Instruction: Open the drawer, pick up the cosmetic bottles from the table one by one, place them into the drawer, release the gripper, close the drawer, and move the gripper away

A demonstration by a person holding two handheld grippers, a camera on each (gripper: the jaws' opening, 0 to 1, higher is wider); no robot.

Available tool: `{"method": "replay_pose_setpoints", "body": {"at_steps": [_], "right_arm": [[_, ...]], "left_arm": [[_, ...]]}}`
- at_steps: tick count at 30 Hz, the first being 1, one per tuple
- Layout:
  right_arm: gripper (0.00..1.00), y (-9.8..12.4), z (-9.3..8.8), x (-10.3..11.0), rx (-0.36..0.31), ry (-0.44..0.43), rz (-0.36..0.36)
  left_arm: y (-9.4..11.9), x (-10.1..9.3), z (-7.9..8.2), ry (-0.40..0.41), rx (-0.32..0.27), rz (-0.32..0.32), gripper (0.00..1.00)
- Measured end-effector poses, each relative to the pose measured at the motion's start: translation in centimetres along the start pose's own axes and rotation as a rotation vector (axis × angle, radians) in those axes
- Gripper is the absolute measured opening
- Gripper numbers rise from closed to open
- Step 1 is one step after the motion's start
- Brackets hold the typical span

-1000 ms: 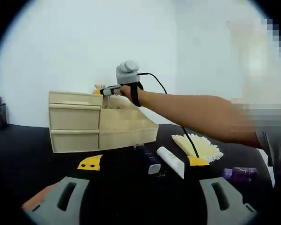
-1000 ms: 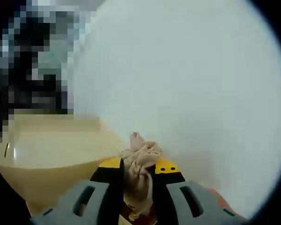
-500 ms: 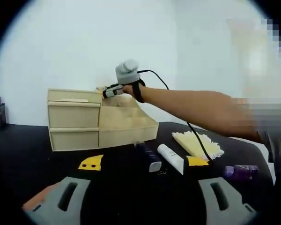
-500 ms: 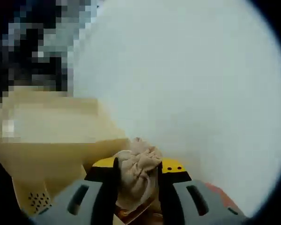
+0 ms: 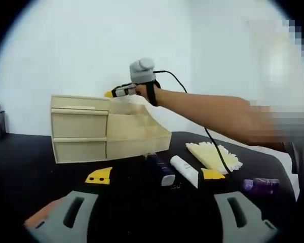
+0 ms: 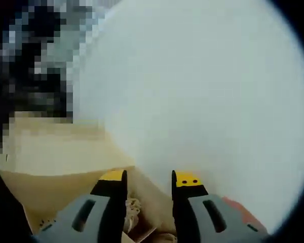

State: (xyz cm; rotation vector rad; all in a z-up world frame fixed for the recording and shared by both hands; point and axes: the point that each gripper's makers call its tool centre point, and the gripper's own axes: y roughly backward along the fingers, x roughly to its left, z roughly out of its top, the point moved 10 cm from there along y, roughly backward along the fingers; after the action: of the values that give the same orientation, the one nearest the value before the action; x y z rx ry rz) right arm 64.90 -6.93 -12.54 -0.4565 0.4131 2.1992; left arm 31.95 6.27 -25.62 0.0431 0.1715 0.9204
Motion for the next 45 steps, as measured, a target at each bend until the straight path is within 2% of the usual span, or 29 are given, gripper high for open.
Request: {"method": "replay_pose_setpoints", "body": {"at_steps": [5,7,9,10,11,19,21,23,26,32,34,39,42,45], "right_arm": [[0.32,1.0,0.5,-0.3,0.024,0.022,0.010],[0.32,2.3,0.8,0.0,0.028,-0.003,0.023],[0.32,3.5,1.7,-1.0,0.031,-0.023,0.031],[0.32,4.3,1.8,-0.5,0.032,-0.046,0.036],[0.32,5.0,2.0,-0.5,0.036,-0.064,0.044],[0.32,11.3,5.7,-1.5,0.041,-0.031,0.035],[0.32,13.1,6.3,-1.2,0.037,-0.018,0.027],[0.32,14.2,6.8,-2.0,0.026,-0.030,0.025],[0.32,17.4,6.5,-0.6,-0.008,-0.140,0.058],[0.32,22.7,5.4,0.9,0.037,-0.091,0.042],[0.32,24.2,5.4,0.7,0.036,-0.089,0.037],[0.32,27.7,5.3,1.3,0.013,-0.089,0.025],[0.32,29.3,5.2,1.2,-0.005,-0.088,0.033],[0.32,30.6,4.9,2.1,-0.026,-0.100,0.048]], "left_arm": [[0.3,0.1,0.0,-0.002,-0.008,-0.001,0.60],[0.7,0.1,0.0,0.003,-0.019,0.001,0.60],[0.9,0.2,0.2,0.002,-0.033,0.004,0.60],[1.0,0.2,0.3,-0.001,-0.037,0.006,0.60],[1.2,0.3,0.4,-0.027,-0.039,0.015,0.60],[1.7,0.7,0.8,-0.010,-0.072,0.014,0.58],[1.8,0.6,0.8,-0.007,-0.081,0.011,0.58],[1.8,0.7,0.9,-0.014,-0.083,0.012,0.58],[1.7,0.8,0.7,-0.044,-0.075,0.028,0.57],[1.6,0.7,0.7,-0.054,-0.069,0.015,0.57],[1.6,0.7,0.7,-0.056,-0.067,0.013,0.57],[1.9,1.2,1.0,-0.048,-0.080,0.020,0.57],[2.2,1.3,1.3,-0.041,-0.096,0.026,0.57],[2.2,1.5,1.4,-0.029,-0.104,0.031,0.57]]}}
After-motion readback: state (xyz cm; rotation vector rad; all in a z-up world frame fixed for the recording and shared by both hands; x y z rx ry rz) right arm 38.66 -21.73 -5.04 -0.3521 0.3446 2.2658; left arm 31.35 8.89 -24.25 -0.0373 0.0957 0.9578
